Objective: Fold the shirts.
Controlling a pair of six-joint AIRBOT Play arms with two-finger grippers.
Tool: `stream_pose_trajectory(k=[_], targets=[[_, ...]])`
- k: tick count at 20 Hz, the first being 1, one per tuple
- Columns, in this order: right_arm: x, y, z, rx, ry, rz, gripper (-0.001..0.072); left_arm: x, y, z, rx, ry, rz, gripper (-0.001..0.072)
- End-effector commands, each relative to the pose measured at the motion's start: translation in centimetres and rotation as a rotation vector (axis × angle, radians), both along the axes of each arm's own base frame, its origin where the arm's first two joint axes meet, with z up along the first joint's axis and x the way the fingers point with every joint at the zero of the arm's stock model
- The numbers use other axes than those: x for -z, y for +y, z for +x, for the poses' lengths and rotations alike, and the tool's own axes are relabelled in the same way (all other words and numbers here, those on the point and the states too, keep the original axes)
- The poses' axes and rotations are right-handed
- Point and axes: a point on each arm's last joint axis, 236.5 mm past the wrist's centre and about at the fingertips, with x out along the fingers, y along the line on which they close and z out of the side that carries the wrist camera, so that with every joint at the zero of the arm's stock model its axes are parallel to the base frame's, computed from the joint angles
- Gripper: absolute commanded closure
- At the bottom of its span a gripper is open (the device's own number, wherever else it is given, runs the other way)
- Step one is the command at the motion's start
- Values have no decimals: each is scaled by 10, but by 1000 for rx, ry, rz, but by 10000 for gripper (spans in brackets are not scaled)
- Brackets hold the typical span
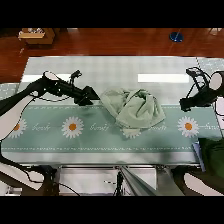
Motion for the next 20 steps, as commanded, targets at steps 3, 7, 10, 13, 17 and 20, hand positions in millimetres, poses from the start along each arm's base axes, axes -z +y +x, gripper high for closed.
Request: stream_pose_trajectory(k=[3,7,10,13,17,20], targets=[[0,5,4,4,-20,23,124,-3,-11,29,0,-44,-3,74],[0,6,4,4,-19,25,124,17,-17,4,150,85,31,74],[0,6,4,5,-20,25,124,26,-18,-2,189,123,77,75],[0,6,4,5,-20,25,124,29,-12,-2,199,134,118,192],[0,8,4,7,-20,38,125,40,-3,-14,230,203,155,401],[1,10,4,8,-21,44,124,41,-3,-14,242,197,151,349]])
